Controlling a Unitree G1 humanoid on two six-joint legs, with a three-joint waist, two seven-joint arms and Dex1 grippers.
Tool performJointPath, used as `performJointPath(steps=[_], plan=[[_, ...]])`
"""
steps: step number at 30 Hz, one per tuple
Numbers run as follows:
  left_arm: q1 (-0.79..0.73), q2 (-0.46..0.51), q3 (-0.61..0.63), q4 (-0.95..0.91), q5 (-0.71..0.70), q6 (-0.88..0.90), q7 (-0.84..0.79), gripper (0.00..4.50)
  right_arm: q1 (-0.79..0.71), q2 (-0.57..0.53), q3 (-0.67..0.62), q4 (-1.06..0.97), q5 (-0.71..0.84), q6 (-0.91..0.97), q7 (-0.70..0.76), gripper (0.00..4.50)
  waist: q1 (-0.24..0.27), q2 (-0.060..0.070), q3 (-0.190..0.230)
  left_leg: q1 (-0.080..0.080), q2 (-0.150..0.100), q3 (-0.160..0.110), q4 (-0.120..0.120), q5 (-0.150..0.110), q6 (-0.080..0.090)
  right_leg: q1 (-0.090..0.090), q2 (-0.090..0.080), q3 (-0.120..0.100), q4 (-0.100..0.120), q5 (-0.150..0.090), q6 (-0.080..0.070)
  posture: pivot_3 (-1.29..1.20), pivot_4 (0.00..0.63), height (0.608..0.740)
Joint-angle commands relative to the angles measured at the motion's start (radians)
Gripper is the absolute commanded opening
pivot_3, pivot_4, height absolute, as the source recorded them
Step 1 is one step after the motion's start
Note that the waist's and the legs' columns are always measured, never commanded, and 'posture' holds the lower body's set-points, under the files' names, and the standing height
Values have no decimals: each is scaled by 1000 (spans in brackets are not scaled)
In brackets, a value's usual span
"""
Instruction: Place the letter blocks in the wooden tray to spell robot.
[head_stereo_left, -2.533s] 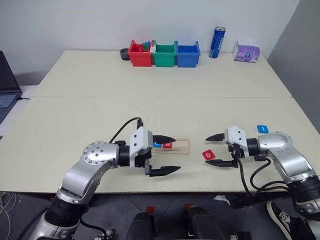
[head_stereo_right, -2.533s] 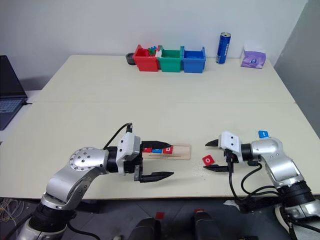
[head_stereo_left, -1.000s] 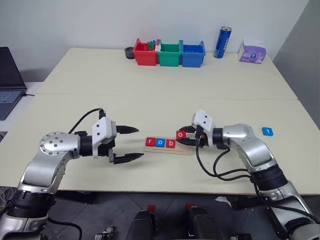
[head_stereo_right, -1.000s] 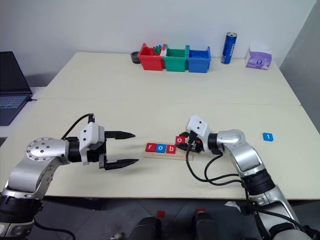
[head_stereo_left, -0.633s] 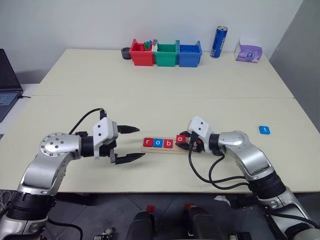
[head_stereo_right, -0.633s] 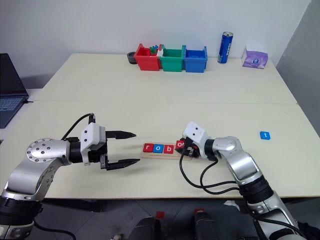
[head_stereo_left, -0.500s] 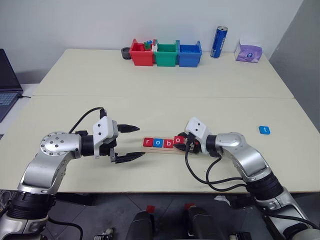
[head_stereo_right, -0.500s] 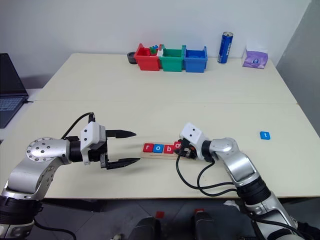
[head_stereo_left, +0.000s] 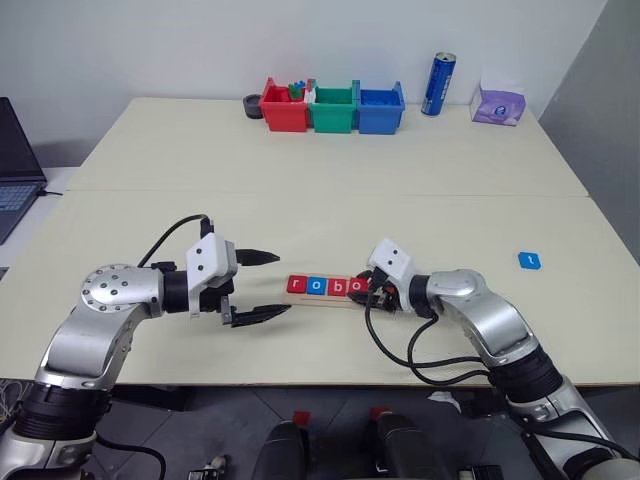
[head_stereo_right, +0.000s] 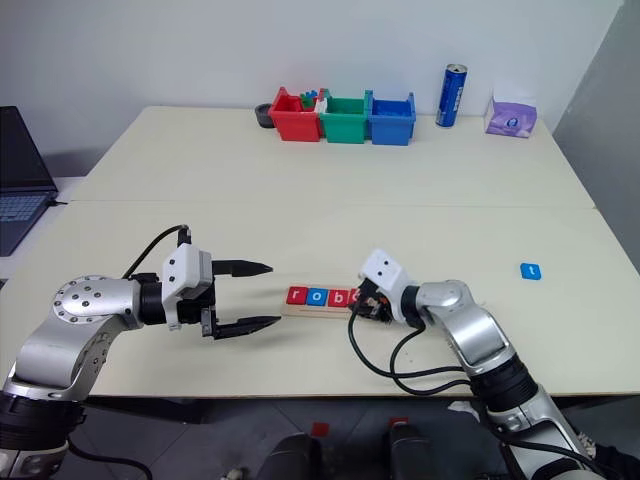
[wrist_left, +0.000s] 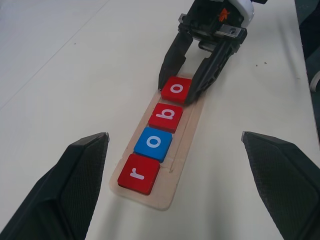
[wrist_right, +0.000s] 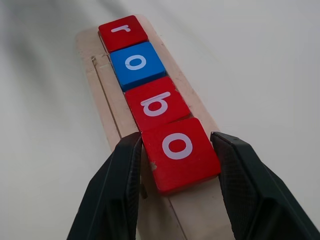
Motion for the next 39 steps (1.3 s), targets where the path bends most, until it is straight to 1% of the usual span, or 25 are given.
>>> performJointPath(steps=[1, 25, 39], plan=[[-9, 6, 30, -18, -5, -10, 8, 4500, -5, 2, -2, -41, 13, -1, -1, 1852, 0, 0, 0, 0, 0, 0, 0, 0, 0, 0, 0, 0, 0, 0, 0, 0, 150, 740], [1, 6, 32, -13, -3, -17, 17, 4500, -43, 10, -2, 17, 4, -32, -6, 1852, 0, 0, 0, 0, 0, 0, 0, 0, 0, 0, 0, 0, 0, 0, 0, 0, 150, 740], [2, 8, 33, -9, -1, -20, 15, 4500, -58, -14, -6, 49, 7, -66, 16, 1852, 0, 0, 0, 0, 0, 0, 0, 0, 0, 0, 0, 0, 0, 0, 0, 0, 150, 740]])
